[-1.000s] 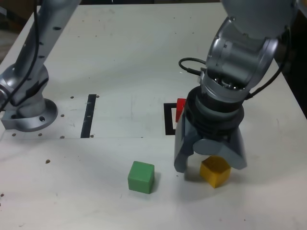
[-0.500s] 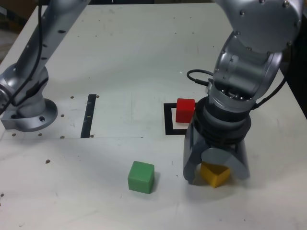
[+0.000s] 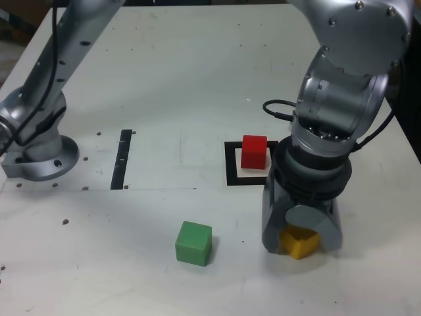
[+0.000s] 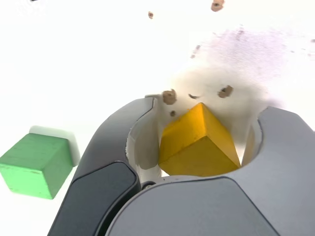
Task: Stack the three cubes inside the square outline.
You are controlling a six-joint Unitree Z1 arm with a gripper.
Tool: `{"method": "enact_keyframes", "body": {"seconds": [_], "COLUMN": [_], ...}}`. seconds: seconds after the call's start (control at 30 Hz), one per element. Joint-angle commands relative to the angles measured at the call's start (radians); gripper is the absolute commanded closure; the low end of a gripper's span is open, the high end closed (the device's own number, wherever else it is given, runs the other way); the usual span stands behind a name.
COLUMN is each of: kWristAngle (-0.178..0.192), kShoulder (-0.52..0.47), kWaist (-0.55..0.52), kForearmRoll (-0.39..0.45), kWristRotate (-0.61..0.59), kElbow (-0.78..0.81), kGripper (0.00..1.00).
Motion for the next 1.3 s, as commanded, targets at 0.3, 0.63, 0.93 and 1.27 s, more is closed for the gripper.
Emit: {"method": "enact_keyframes", "body": {"seconds": [0.3, 0.63, 0.93, 1.27], "kWristAngle": [-0.024, 0.031, 0.103, 0.088], "kShoulder": [0.024, -0.050, -0.219, -0.319], "kWaist": [0.003, 0.006, 0.031, 0.167], "kForearmRoll": [-0.030, 0.060, 0.219, 0.254], "kWristRotate": [0.026, 0.036, 0.110, 0.357], "kElbow": [0.009, -0.038, -0.061, 0.037], "kGripper": [0.60, 0.67, 0.67, 0.67]}}
